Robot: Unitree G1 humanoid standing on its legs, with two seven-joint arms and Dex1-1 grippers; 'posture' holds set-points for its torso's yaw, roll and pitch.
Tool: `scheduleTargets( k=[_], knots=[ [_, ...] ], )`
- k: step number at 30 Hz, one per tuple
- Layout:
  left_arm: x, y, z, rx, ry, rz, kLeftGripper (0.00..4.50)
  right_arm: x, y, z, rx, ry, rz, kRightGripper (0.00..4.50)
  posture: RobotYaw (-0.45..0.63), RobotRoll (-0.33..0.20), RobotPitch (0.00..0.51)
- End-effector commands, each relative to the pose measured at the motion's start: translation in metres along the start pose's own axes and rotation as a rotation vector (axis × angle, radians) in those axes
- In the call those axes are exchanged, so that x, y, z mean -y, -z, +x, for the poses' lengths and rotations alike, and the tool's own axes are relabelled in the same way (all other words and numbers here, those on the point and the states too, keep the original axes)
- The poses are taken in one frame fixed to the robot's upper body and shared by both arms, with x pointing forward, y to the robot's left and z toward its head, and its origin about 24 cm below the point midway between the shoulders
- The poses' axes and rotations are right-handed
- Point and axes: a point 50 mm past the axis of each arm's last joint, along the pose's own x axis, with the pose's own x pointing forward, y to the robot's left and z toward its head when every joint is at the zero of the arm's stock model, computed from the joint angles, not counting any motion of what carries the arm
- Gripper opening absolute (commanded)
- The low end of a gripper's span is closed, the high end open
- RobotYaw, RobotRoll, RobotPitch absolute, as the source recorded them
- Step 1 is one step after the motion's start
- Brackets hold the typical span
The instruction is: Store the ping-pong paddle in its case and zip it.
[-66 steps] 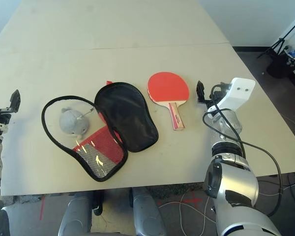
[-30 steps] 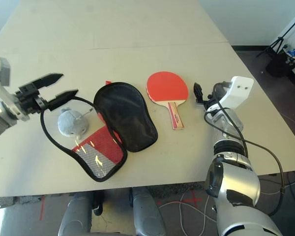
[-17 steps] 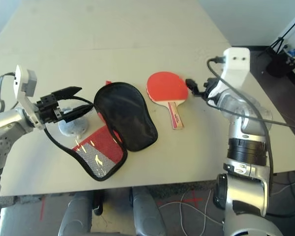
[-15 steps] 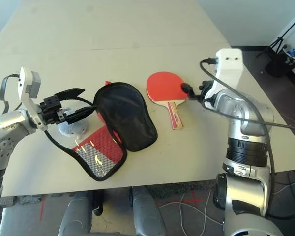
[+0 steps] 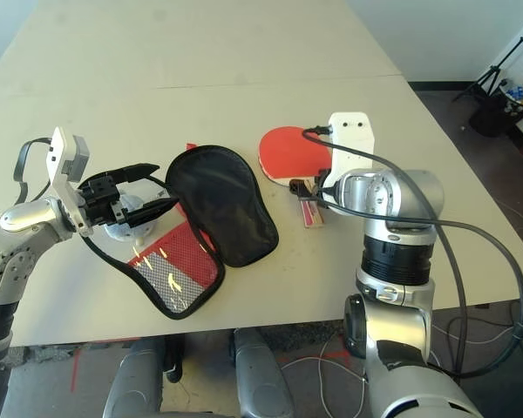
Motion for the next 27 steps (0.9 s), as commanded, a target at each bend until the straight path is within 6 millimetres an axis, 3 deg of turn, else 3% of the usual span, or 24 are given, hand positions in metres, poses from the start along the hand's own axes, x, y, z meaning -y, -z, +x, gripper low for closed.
scheduleTargets(
  k=[1,7,10,18,20,27],
  knots=[
    [0.004,0.004,0.000,-0.017,0.013,0.003,4.50,-0.003,0.008,0.006,-0.049,0.008,-0.006,4.49,-0.07,0.000,0.197],
    [0.006,0.003,0.001,-0.004,0.026,-0.005,4.50,-0.006,0.010,0.012,-0.067,-0.009,0.005,4.49,-0.07,0.000,0.197],
    [0.006,0.003,0.002,-0.002,0.026,-0.004,4.50,-0.004,0.013,0.015,-0.074,-0.003,0.007,4.00,-0.07,0.000,0.198],
    [0.006,0.003,0.003,0.002,0.028,-0.003,4.50,0.001,0.019,0.017,-0.096,0.015,0.017,1.53,-0.08,0.000,0.200],
    [0.006,0.004,0.004,0.002,0.030,-0.004,4.50,0.002,0.020,0.017,-0.095,0.024,0.016,1.12,-0.08,0.000,0.200],
    [0.005,0.005,0.004,-0.004,0.033,-0.004,4.50,0.003,0.016,0.013,-0.029,0.057,-0.020,1.12,-0.08,0.000,0.201]
  ],
)
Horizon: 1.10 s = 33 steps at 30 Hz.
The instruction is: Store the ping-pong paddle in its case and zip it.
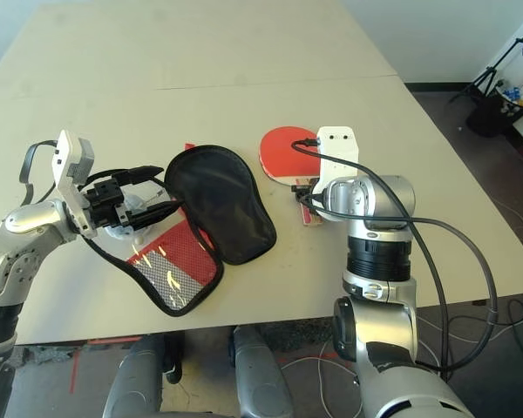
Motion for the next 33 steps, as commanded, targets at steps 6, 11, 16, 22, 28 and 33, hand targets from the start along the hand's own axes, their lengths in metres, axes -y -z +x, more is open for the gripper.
scheduleTargets(
  k=[6,11,16,22,28,33],
  knots=[
    [0.003,0.004,0.001,-0.021,0.022,-0.002,4.50,-0.008,-0.005,-0.012,0.150,0.043,-0.129,1.12,-0.09,0.000,0.206],
    [0.003,0.004,0.001,-0.023,0.024,-0.003,4.50,-0.021,-0.014,-0.026,0.233,-0.011,-0.178,1.12,-0.09,0.000,0.209],
    [0.002,0.005,0.001,-0.027,0.027,-0.004,4.50,-0.043,-0.019,-0.038,0.275,-0.096,-0.189,1.12,-0.09,0.000,0.211],
    [0.001,0.003,0.002,-0.026,0.025,-0.002,4.50,-0.070,-0.014,-0.044,0.263,-0.183,-0.188,1.12,-0.09,0.000,0.214],
    [0.001,0.003,0.001,-0.025,0.027,-0.005,4.50,-0.086,-0.002,-0.043,0.229,-0.251,-0.245,1.12,-0.09,0.000,0.222],
    [0.000,0.002,0.002,-0.023,0.027,-0.010,4.50,-0.101,0.015,-0.040,0.184,-0.308,-0.294,1.12,-0.09,0.000,0.222]
  ],
)
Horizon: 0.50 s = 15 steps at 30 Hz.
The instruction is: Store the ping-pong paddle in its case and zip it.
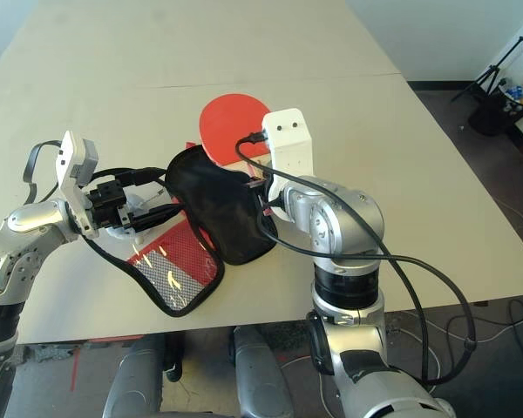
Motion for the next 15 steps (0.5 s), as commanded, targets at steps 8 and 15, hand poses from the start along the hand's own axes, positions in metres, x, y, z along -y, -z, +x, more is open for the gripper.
scheduleTargets(
  k=[8,15],
  knots=[
    [-0.002,0.000,0.000,-0.011,0.004,-0.002,4.50,-0.032,0.016,0.004,-0.068,-0.120,-0.015,1.12,-0.09,0.000,0.227],
    [-0.002,0.000,0.000,-0.017,0.007,0.002,4.50,-0.033,0.024,0.006,-0.094,-0.110,0.004,1.12,-0.08,0.000,0.229]
  ],
)
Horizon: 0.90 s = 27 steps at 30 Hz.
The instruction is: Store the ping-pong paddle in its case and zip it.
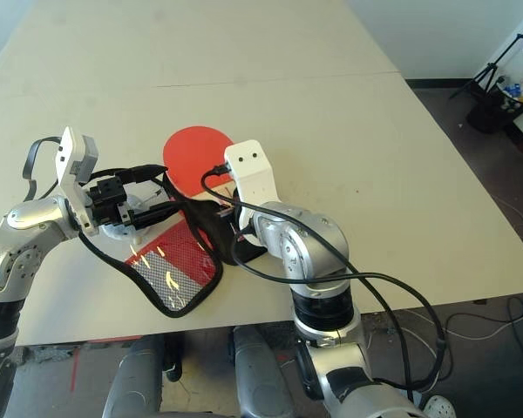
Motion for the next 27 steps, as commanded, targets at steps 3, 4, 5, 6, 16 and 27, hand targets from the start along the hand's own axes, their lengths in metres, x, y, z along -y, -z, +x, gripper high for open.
scheduleTargets(
  k=[3,4,5,6,16,27],
  knots=[
    [0.000,0.003,-0.001,-0.024,0.005,-0.008,4.50,0.000,0.010,-0.002,-0.038,0.002,0.018,1.12,-0.08,0.000,0.227],
    [0.000,0.003,-0.001,-0.023,0.012,-0.010,4.50,0.001,0.013,-0.002,-0.043,-0.001,0.018,1.12,-0.08,0.000,0.227],
    [0.001,0.002,-0.001,-0.022,0.017,-0.010,4.50,0.001,0.015,-0.003,-0.048,-0.005,0.019,1.12,-0.09,0.000,0.226],
    [0.001,0.002,0.000,-0.022,0.020,-0.010,4.50,0.001,0.017,-0.003,-0.053,-0.008,0.018,1.12,-0.09,0.000,0.225],
    [0.001,0.001,0.001,-0.026,0.025,-0.002,4.50,0.003,0.018,-0.003,-0.053,-0.004,0.045,1.12,-0.08,0.000,0.220],
    [0.001,0.002,0.002,-0.030,0.032,-0.001,4.50,0.008,0.026,-0.004,-0.062,0.010,0.104,1.12,-0.08,0.000,0.214]
  ],
)
